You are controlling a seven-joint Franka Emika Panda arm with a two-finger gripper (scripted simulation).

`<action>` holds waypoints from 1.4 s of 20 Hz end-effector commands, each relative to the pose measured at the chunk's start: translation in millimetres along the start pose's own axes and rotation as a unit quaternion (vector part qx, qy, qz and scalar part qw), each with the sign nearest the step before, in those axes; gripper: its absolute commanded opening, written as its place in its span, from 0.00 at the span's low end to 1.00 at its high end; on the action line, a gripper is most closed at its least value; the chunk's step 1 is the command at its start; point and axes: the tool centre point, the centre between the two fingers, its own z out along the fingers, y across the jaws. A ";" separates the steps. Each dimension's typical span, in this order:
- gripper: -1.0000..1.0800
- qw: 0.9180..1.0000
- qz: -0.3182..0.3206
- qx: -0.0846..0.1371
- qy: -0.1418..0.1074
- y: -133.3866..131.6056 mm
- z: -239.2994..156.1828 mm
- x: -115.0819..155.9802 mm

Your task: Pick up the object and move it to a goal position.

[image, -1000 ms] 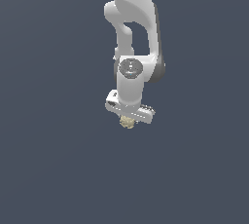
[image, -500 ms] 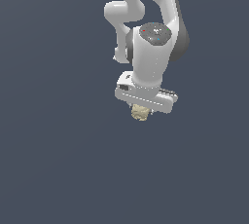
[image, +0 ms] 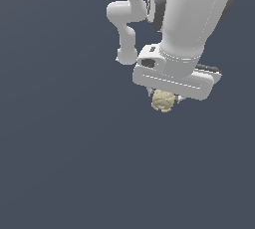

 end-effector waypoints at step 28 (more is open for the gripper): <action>0.00 1.000 0.000 0.000 -0.001 -71.1 -137.7 4.0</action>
